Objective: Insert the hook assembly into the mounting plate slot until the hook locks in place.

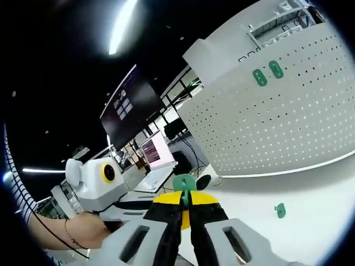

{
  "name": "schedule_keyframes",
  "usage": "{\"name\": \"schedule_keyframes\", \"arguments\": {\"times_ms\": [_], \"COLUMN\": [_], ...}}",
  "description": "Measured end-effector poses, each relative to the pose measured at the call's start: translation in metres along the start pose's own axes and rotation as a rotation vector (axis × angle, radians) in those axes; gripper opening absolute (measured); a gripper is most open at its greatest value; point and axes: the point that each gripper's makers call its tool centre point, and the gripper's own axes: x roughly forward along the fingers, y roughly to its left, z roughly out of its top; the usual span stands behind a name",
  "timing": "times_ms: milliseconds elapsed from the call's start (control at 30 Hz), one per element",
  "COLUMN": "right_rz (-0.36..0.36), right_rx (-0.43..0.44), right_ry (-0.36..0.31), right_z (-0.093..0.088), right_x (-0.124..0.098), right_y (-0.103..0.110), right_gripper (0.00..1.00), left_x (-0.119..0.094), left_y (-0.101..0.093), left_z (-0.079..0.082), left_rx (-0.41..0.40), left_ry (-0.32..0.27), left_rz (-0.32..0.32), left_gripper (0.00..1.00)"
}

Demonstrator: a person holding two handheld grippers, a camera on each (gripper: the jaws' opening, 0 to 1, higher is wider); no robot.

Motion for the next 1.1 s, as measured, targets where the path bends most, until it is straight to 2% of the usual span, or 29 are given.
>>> {"name": "schedule_keyframes", "arguments": {"times_ms": [100,200,300,400,600,800,1100], "right_rz": [0.002,0.006,0.012,0.016,0.017,0.006,-0.061], "right_rx": [-0.020,-0.087,-0.177,-0.228,-0.306,-0.333,-0.367], "right_ry": [-0.002,-0.001,0.007,0.009,0.017,0.006,-0.028], "right_z": [0.005,0.009,0.011,0.011,0.012,0.015,0.021], "right_x": [0.000,0.000,0.000,0.001,0.004,0.008,0.012], "right_y": [0.000,0.000,0.001,0.005,0.006,0.003,-0.012], "right_gripper": [0.00,0.00,0.00,0.00,0.00,0.00,0.00], "left_x": [-0.001,-0.002,-0.002,-0.004,-0.007,-0.009,-0.014], "left_y": [-0.001,-0.002,-0.002,0.000,0.005,0.007,0.012], "left_z": [0.001,0.003,0.004,0.003,0.005,0.004,-0.001], "left_rx": [0.005,0.004,0.004,-0.014,-0.038,-0.072,-0.109], "left_ry": [-0.010,-0.017,-0.024,-0.017,-0.026,-0.027,-0.026], "left_rz": [-0.006,-0.014,-0.015,-0.006,0.003,0.004,0.021], "left_gripper": [0.15,0.23,0.38,0.48,0.62,0.74,0.85]}}
